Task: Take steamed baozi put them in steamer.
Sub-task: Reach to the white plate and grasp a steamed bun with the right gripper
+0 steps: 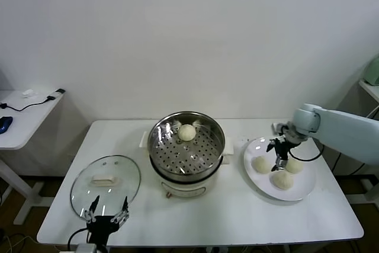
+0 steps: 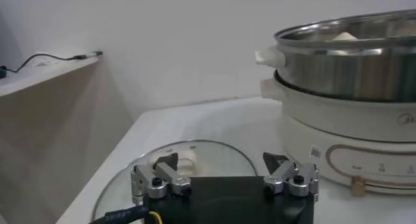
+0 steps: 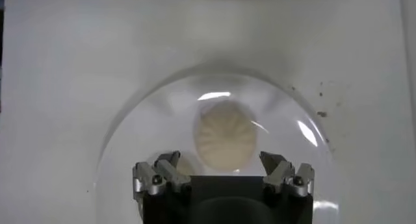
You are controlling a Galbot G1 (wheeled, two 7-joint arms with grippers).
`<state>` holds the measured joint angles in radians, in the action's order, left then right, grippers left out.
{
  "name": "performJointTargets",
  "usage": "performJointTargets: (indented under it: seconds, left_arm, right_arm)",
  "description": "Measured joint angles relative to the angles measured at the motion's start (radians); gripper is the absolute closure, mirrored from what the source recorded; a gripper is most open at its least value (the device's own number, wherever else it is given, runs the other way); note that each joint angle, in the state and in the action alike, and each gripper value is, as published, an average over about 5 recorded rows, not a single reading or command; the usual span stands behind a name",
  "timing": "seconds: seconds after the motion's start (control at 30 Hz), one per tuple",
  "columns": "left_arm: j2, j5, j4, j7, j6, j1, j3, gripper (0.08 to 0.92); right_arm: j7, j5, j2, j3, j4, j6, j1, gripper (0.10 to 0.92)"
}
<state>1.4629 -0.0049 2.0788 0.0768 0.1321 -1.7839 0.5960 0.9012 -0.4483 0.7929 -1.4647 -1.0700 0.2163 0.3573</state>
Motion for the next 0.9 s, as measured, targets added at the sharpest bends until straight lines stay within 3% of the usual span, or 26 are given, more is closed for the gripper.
performJointTargets:
  seconds: [0.37,0.7,0.9]
  left_arm:
    - [0.001,0.0,-0.002,0.002,-0.002,0.001,0.0,0.177]
    - [0.001,0.001,-0.002,0.003,0.001,0.005,-0.001,0.177]
    - [-0.001,0.004,0.006,0.003,0.003,0.003,-0.003,0.177]
  right_arm:
    - [-0.014,0.028,0.061,0.07,0.088,0.009,-0.076,0.212]
    - [0.005,0.037,0.066,0.093,0.102,0.009,-0.089,0.333]
    - [0.031,0.028,0.051,0.086,0.076,-0.006,-0.061,0.354]
